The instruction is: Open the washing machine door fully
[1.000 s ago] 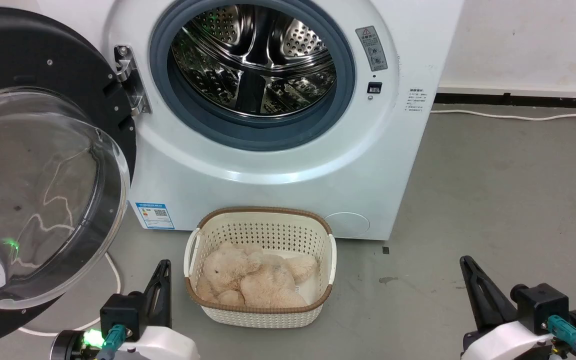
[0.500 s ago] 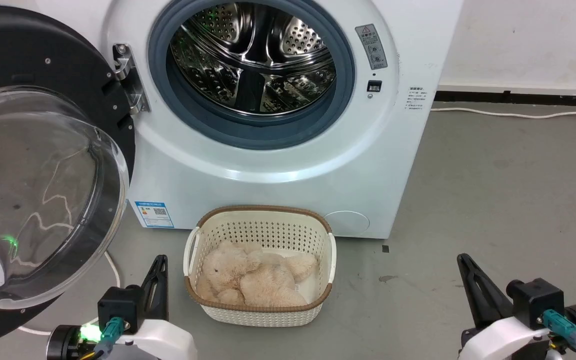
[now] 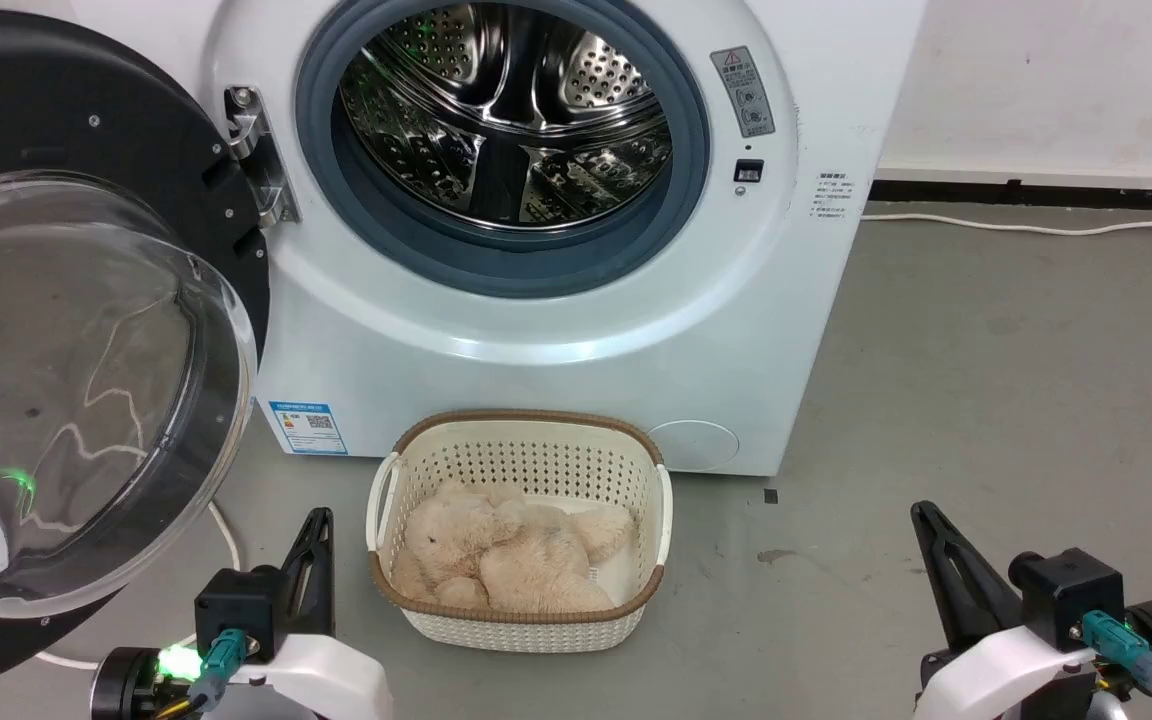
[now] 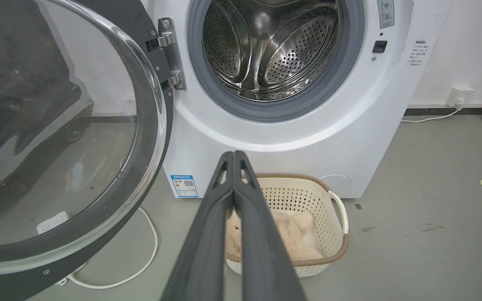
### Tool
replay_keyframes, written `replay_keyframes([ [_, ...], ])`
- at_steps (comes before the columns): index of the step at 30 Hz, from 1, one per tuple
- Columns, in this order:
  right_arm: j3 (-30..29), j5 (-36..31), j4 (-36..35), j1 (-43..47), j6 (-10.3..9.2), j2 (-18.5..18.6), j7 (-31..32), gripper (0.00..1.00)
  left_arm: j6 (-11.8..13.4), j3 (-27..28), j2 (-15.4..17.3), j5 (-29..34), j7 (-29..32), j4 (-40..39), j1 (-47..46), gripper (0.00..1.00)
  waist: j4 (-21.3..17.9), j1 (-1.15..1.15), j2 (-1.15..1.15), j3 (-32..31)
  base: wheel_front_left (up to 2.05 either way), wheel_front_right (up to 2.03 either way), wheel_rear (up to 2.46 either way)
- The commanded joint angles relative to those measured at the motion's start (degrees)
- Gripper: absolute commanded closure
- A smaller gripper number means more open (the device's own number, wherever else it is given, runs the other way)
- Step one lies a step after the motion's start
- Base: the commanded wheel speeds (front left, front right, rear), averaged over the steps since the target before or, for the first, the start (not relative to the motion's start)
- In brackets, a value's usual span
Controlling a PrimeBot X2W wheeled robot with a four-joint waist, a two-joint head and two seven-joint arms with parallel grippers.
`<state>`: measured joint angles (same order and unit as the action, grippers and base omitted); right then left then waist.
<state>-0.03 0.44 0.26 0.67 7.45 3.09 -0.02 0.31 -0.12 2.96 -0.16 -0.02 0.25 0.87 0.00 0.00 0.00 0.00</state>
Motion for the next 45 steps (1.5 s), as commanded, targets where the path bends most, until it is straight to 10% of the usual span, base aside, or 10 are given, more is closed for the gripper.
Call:
replay_keyframes([
  [1,0.03,-0.44,-0.26,-0.67,0.03,-0.22,0.02,1.0,-0.31,0.12,-0.08,0.16,0.02,-0.25,-0.87,1.0,0.0,0.0,0.0,0.0,0.0,0.0,0.0],
  [45,0.03,-0.44,-0.26,-0.67,0.03,-0.22,0.02,1.0,-0.31,0.12,-0.08,0.16,0.02,-0.25,-0.87,1.0,0.0,0.0,0.0,0.0,0.0,0.0,0.0],
])
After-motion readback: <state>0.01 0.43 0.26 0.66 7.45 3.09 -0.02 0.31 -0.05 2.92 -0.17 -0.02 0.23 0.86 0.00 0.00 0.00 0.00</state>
